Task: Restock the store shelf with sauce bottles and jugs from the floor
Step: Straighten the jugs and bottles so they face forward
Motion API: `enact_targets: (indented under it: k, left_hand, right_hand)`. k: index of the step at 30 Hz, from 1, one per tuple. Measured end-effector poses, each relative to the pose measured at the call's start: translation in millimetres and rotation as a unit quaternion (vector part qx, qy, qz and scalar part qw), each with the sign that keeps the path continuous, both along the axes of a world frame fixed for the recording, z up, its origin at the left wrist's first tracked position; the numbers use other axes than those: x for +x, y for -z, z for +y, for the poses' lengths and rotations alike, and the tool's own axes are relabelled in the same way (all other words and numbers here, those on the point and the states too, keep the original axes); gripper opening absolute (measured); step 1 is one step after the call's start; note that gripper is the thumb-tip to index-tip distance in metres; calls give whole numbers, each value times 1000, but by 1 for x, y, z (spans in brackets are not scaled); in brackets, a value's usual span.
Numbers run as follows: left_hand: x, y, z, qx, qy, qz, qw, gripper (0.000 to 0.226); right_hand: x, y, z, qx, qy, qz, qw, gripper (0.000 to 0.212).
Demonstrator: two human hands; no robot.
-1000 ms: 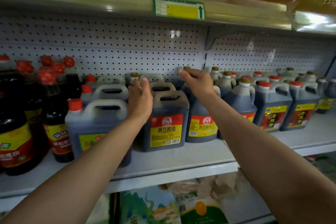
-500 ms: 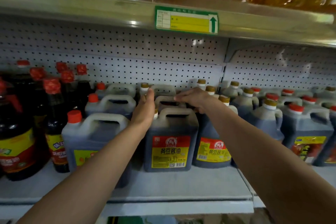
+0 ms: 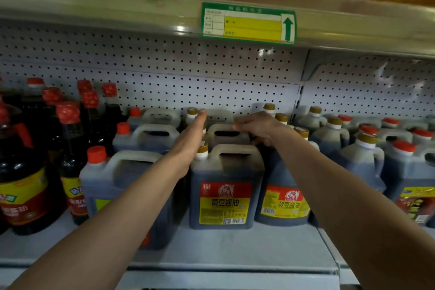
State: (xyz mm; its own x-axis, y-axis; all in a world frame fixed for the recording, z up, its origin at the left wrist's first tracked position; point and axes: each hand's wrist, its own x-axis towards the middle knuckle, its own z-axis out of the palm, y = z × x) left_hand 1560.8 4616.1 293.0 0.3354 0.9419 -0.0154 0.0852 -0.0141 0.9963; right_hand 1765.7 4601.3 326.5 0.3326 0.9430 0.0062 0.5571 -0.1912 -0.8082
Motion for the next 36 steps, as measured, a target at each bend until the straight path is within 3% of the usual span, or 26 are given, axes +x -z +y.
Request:
enact_targets:
  k: [5, 10, 16, 21, 24, 27, 32, 36]
  left_hand:
    - [0, -4, 3, -16, -13, 3, 1000, 113]
    - [4, -15, 14, 7, -45, 45, 998, 79]
    - [22, -54, 38, 71, -32, 180, 980, 76]
    - [28, -56, 74, 56, 14, 271, 961, 83]
    - [26, -50, 91, 50, 44, 271, 960, 84]
    - [30, -45, 98, 42, 50, 276, 959, 89]
    - [32, -43, 100, 30, 51, 265, 962, 97]
    - [28, -45, 98, 30, 74, 229, 970, 90]
  right_hand:
    - [1, 1, -1, 0, 3, 21, 1000, 34]
    - [1, 1, 3, 17, 7, 35, 999, 31]
    - [-1, -17, 21, 103, 74, 65, 990, 33]
    - [-3, -17, 45, 73, 65, 41, 994, 32]
    - [-3, -21, 57, 35, 57, -2, 998, 43]
    - [0, -22, 64, -3, 65, 14, 998, 53]
    - [-2, -16, 69, -51, 53, -22, 997, 53]
    - [5, -16, 82, -53, 74, 66, 994, 55]
